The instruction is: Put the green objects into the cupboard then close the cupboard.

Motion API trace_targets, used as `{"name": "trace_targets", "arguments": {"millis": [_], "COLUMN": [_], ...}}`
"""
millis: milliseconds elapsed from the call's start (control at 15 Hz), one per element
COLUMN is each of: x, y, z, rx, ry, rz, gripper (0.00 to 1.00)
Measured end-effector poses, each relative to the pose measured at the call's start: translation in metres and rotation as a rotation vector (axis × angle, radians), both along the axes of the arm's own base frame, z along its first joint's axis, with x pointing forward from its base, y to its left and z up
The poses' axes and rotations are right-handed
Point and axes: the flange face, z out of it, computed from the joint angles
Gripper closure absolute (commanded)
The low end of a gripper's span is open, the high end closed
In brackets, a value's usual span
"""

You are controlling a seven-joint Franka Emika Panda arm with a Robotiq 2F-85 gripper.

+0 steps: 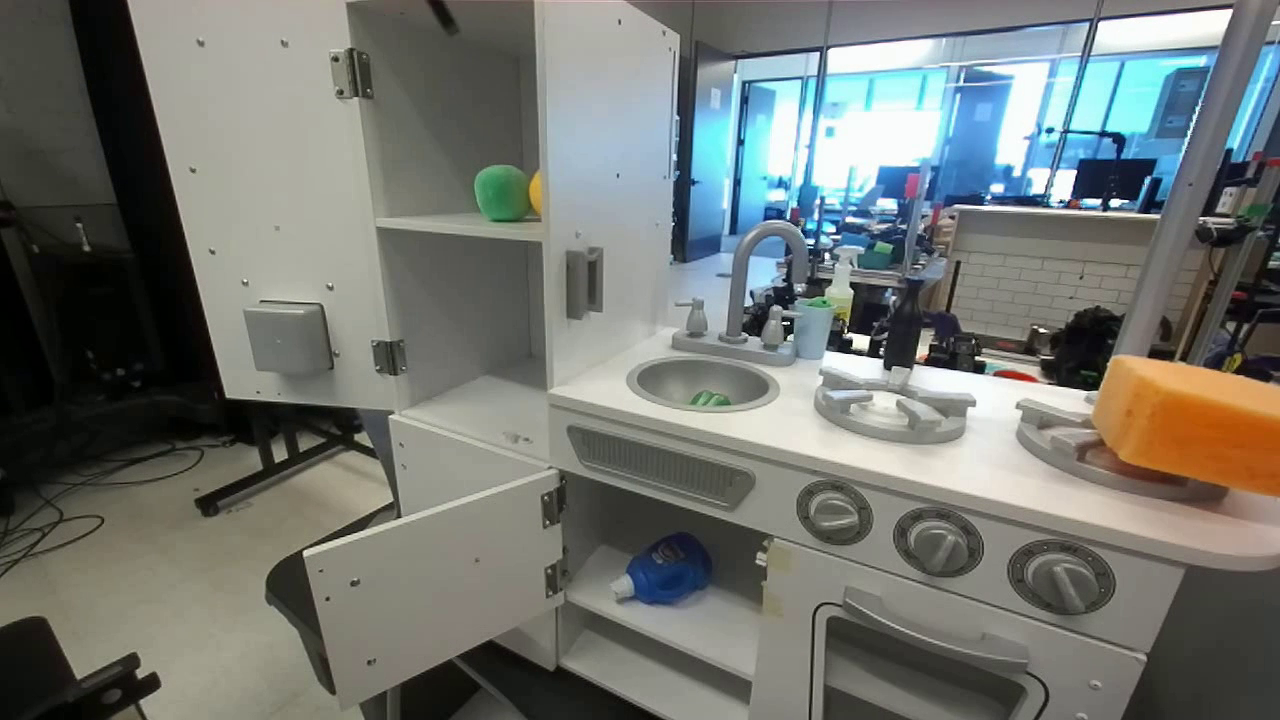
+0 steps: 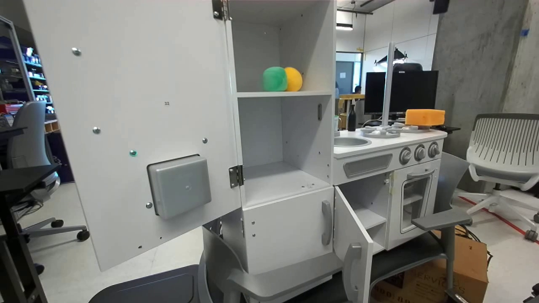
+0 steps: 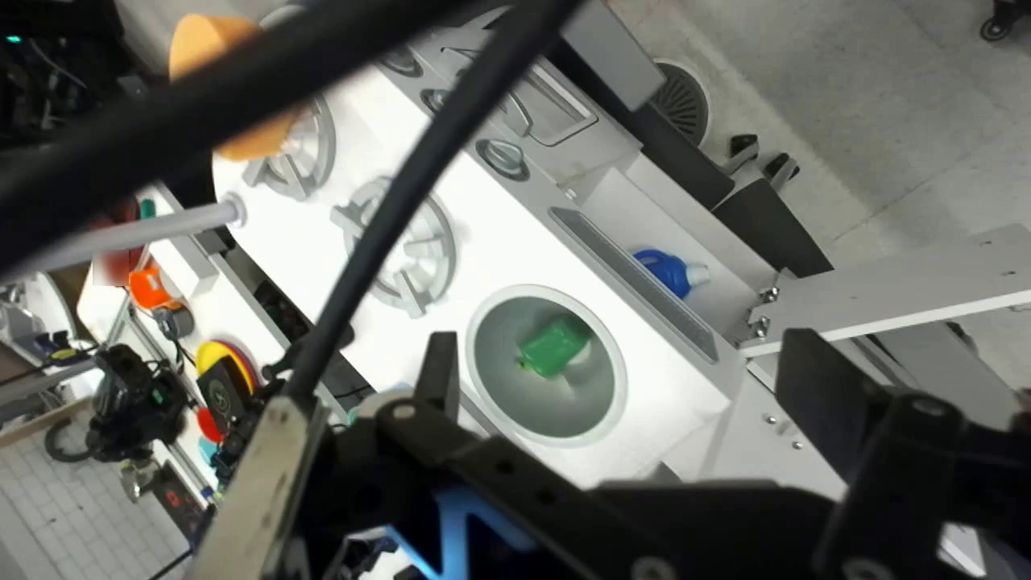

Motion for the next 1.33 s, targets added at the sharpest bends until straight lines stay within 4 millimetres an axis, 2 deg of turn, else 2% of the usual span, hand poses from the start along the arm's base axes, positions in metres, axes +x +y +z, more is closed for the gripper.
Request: {"name": "trace_targets", "arguments": {"millis": [133,267,400,533,733,1000,1200,1333], "x": [0.020,0.043,0.069,0.096,0.135,0.180,0.203,0.213], "y": [-0.048,-0.084,-0.110,-0.127,-0.129,-0.104,-0.089,-0.092], "z": [-0.001,-0.014,-0.031,-0.050,-0.074,-0.094,-0.104,-0.109], "rx": [0.059,0.142,0.231,0.302,0.359,0.356,0.323,0.282], "ry": [0.017,0.044,0.068,0.087,0.115,0.182,0.243,0.283], "rz": [-0.050,-0.084,-0.104,-0.115,-0.103,0.009,0.151,0.243], "gripper": [0.00,0.00,0.00,0.00,0.00,0.00,0.00,0.00]}}
